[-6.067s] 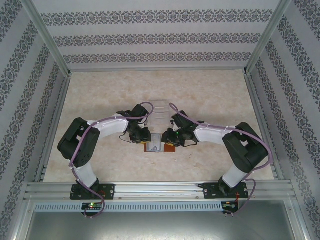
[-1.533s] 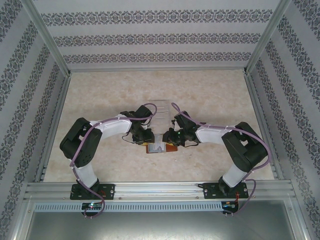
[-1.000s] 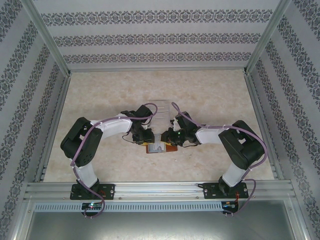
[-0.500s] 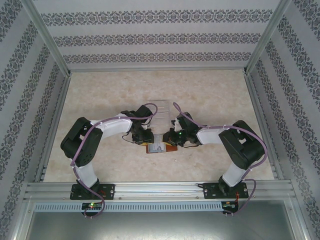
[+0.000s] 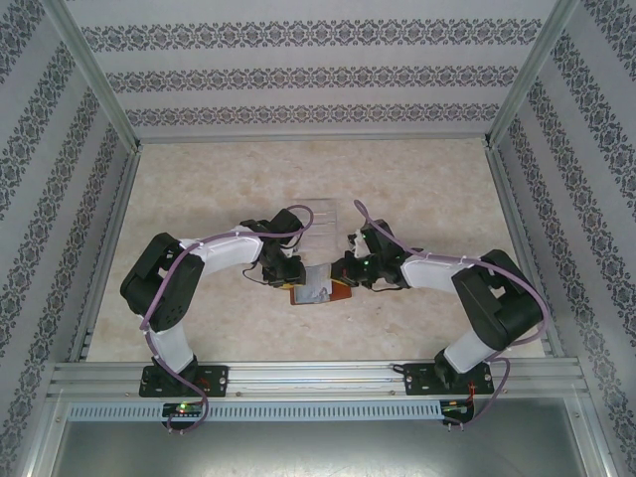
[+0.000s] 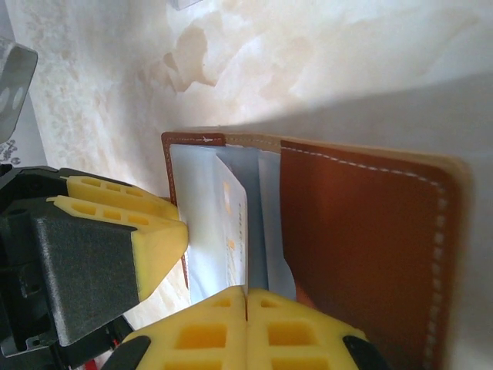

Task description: Take the credit cards out of the card holder

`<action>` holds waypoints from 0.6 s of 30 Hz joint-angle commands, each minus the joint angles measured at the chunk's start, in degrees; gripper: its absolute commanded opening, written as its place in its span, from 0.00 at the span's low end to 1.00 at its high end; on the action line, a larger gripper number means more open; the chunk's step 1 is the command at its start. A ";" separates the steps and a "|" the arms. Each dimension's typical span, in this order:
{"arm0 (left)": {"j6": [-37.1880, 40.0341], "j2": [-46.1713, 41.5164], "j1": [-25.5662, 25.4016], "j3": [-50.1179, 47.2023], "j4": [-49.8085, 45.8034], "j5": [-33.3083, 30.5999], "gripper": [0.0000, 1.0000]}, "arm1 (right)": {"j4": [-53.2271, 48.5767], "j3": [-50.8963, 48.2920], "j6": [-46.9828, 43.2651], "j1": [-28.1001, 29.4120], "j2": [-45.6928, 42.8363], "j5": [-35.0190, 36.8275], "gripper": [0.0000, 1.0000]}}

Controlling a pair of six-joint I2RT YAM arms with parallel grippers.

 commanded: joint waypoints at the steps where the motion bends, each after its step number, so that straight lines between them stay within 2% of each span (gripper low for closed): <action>1: 1.25 -0.30 -0.09 0.70 -3.67 -2.70 0.28 | -4.54 -0.18 -3.03 -0.55 -2.70 2.06 0.02; 12: 2.58 -4.11 0.52 4.19 -4.02 -1.62 0.28 | -13.91 5.32 -11.24 -0.85 -8.17 5.82 0.00; 18: 2.38 -6.06 2.46 2.97 -2.14 -1.26 0.28 | -25.09 13.93 -23.08 -2.14 -6.64 5.83 0.00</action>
